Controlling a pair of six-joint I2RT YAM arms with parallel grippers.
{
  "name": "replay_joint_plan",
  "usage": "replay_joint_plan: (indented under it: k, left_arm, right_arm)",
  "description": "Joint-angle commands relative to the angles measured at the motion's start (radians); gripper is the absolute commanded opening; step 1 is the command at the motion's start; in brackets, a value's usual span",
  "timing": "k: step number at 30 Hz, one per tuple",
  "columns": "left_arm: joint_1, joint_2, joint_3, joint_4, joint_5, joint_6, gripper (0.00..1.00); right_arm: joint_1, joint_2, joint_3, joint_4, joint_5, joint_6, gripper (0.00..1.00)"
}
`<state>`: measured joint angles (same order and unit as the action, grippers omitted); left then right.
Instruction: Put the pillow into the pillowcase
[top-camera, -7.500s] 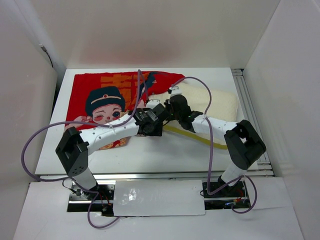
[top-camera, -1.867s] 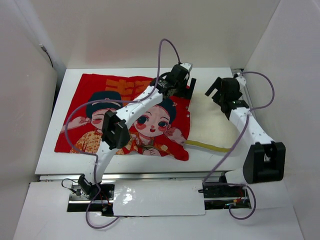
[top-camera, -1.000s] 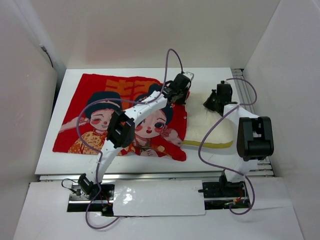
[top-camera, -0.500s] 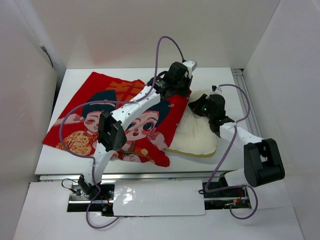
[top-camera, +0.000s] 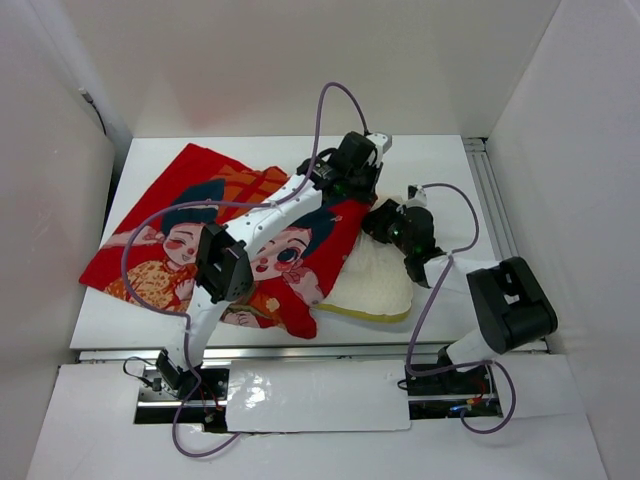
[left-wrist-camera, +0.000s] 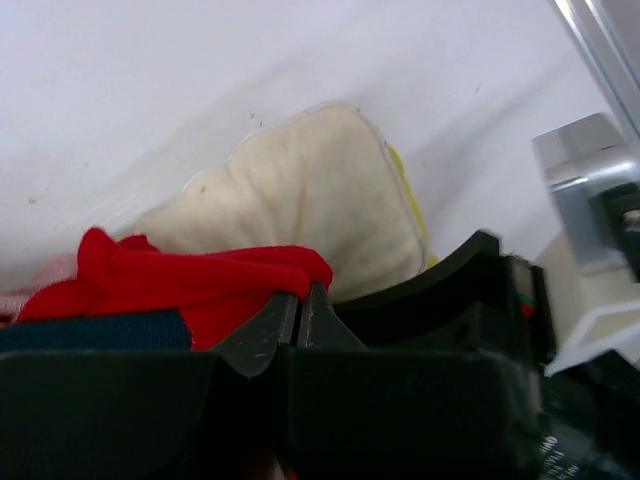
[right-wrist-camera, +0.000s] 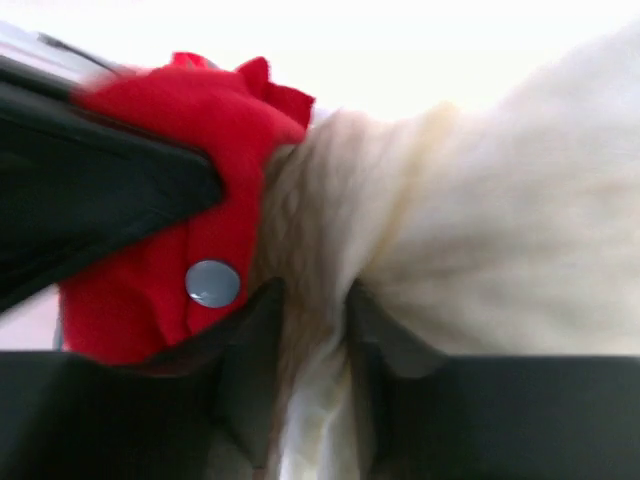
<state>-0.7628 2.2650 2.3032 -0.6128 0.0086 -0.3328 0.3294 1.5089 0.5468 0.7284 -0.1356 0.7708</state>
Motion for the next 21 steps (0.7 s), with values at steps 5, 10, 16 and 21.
replay_joint_plan:
  k: [5, 10, 16, 21]
  left_arm:
    - [0.022, -0.067, -0.079, 0.075, 0.038, -0.025, 0.42]
    - [0.031, -0.136, -0.086, 0.010, -0.048, -0.025, 1.00]
    - [0.022, -0.317, -0.295, 0.001, -0.125, -0.058, 1.00]
    - [-0.009, -0.652, -0.751, 0.031, -0.280, -0.210, 1.00]
  right_arm:
    - [0.016, -0.151, 0.140, -0.405, 0.035, -0.139, 0.77]
    - [0.016, -0.364, 0.191, -0.707, 0.221, -0.197, 0.86]
    - [0.007, -0.504, 0.220, -0.998, 0.269, -0.281, 0.95]
    - [0.114, -0.567, 0.211, -1.040, -0.059, -0.513, 0.93]
